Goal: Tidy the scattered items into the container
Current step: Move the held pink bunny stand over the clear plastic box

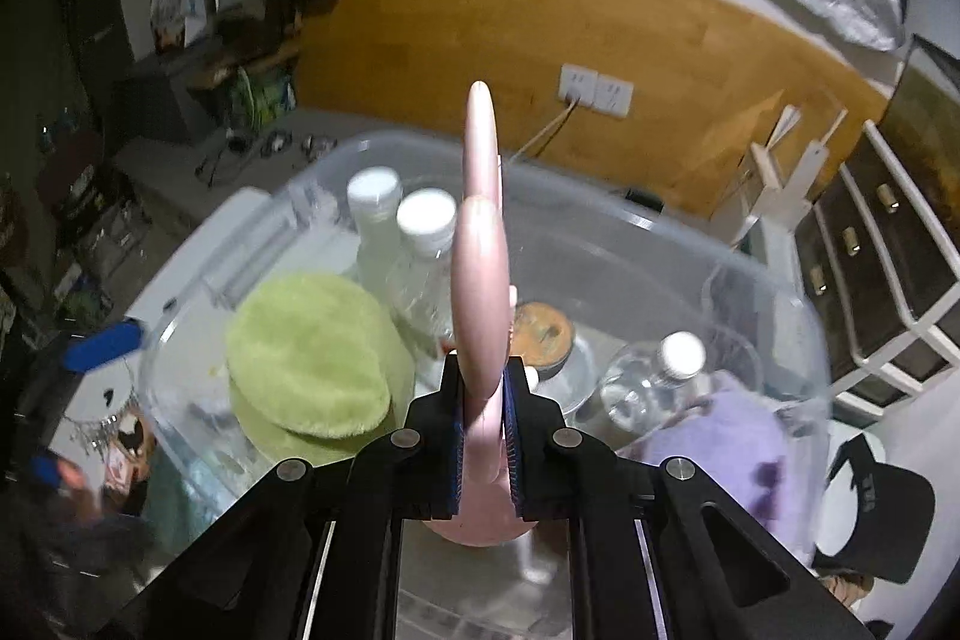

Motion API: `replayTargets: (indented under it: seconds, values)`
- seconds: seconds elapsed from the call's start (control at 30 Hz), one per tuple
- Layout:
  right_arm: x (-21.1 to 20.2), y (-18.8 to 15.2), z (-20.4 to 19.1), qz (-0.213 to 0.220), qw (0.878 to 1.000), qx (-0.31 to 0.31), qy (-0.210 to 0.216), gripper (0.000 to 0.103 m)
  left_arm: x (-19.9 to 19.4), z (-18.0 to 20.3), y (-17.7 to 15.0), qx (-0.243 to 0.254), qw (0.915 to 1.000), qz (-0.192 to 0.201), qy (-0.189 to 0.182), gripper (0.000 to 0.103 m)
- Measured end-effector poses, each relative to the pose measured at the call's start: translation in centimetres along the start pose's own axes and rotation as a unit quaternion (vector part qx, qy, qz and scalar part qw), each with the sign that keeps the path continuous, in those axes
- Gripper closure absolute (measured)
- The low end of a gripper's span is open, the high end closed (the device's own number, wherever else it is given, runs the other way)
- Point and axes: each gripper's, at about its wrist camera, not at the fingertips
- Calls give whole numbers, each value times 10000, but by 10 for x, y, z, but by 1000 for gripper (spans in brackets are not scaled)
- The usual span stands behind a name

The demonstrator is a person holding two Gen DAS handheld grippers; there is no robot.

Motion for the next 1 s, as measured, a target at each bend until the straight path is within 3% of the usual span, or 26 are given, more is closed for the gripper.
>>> replayTargets:
  seconds: [0.23,0.77,1.0]
  values:
    - [24,1,-6,-246,9995,137,-148,90,-23,-18,-21,-438,9986,-19,297,0]
    - [57,3,-13,-207,9943,930,-471,90,-27,-27,-37,-918,9951,19,362,0]
    - [67,-1,-8,-776,9899,1165,-227,90,-26,-26,-41,-1010,9944,-34,294,0]
Point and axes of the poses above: each gripper's, at about its wrist camera, not at the fingertips, and x roughly the way its jaws point, z to its right, y to its top, and after that the axes turned 3 degrees about -z, right-handed
